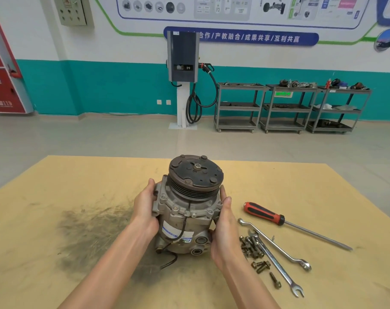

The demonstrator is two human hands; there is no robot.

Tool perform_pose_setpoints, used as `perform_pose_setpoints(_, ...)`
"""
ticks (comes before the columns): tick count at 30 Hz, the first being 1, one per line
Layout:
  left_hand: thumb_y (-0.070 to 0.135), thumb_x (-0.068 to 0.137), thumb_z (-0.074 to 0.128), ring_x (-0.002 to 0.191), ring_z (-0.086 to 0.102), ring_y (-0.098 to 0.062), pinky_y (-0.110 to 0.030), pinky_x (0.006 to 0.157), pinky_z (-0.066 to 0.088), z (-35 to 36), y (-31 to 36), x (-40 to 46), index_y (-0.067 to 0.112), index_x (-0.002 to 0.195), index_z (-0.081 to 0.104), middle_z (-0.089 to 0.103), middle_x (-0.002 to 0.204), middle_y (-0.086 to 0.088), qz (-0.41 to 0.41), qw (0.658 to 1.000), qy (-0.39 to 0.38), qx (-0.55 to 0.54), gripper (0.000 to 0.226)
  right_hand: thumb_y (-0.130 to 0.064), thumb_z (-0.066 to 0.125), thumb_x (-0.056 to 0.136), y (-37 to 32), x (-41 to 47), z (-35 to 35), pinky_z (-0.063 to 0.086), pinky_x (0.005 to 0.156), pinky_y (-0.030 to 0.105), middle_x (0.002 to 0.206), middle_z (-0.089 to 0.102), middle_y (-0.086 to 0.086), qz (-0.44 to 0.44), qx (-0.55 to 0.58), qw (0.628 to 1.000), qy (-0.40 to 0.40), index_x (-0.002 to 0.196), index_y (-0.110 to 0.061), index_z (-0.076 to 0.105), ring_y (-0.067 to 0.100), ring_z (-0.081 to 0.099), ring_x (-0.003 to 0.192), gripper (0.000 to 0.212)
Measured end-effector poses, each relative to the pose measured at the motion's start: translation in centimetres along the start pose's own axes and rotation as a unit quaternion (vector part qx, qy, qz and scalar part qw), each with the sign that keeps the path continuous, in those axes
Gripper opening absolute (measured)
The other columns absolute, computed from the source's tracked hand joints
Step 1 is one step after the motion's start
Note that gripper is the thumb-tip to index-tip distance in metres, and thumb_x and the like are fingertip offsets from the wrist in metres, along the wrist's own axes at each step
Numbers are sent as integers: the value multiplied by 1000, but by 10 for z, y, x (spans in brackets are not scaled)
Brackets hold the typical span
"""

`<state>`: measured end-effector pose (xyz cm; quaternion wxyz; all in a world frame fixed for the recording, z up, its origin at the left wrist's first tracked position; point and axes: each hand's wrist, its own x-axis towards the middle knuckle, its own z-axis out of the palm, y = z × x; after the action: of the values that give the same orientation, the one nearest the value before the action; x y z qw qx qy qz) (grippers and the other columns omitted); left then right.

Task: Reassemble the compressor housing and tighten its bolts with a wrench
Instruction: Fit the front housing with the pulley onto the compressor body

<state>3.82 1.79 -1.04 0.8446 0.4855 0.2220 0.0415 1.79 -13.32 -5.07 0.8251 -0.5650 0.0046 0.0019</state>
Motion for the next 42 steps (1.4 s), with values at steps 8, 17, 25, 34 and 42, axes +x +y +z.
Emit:
perform_pose_setpoints(8, 35, 108, 39, 79, 76, -14, -33, 71, 52, -29, 8, -5, 17, 103, 73, 79, 90, -1, 54, 994, -80, 55, 40, -66, 26, 85, 8, -1, 9, 38, 111, 47, 140, 53, -14, -26, -43, 998, -27, 139, -47, 42, 7, 47, 132, 60)
perform_pose_setpoints(17, 45, 105, 32, 139, 43, -9, -42, 121, 32, -29, 7, -26, 24, 144, 49, 50, 147, 7, 251, 921, -88, 285, 47, -66, 27, 84, -10, 16, 6, 46, 100, 35, 122, 68, -8, -44, -81, 996, -11, 118, -37, 60, 8, 60, 117, 56)
perform_pose_setpoints(25, 60, 90, 25, 143, 39, -11, -42, 121, 29, -30, -1, -25, 18, 150, 42, 49, 151, 2, 300, 894, -79, 324, 75, -61, 28, 90, -8, 29, 15, 46, 99, 33, 111, 72, -10, -83, -48, 995, 15, 114, -27, 64, 7, 64, 110, 55)
perform_pose_setpoints(34, 35, 107, 21, 137, 45, -13, -24, 112, 32, -23, -8, -26, 13, 147, 46, 53, 146, -2, 326, 882, -24, 339, 52, -34, 17, 107, -1, 30, 21, 50, 81, 14, 102, 73, -6, -186, -93, 970, 129, 110, -18, 69, 3, 67, 98, 55)
perform_pose_setpoints(42, 50, 99, 18, 140, 43, -16, -39, 119, 31, -26, -6, -24, 13, 148, 46, 52, 148, -4, 324, 880, -46, 345, 67, -36, 21, 95, -2, 31, 21, 51, 81, 18, 99, 74, -9, -199, -94, 966, 136, 97, -29, 71, 8, 67, 98, 50)
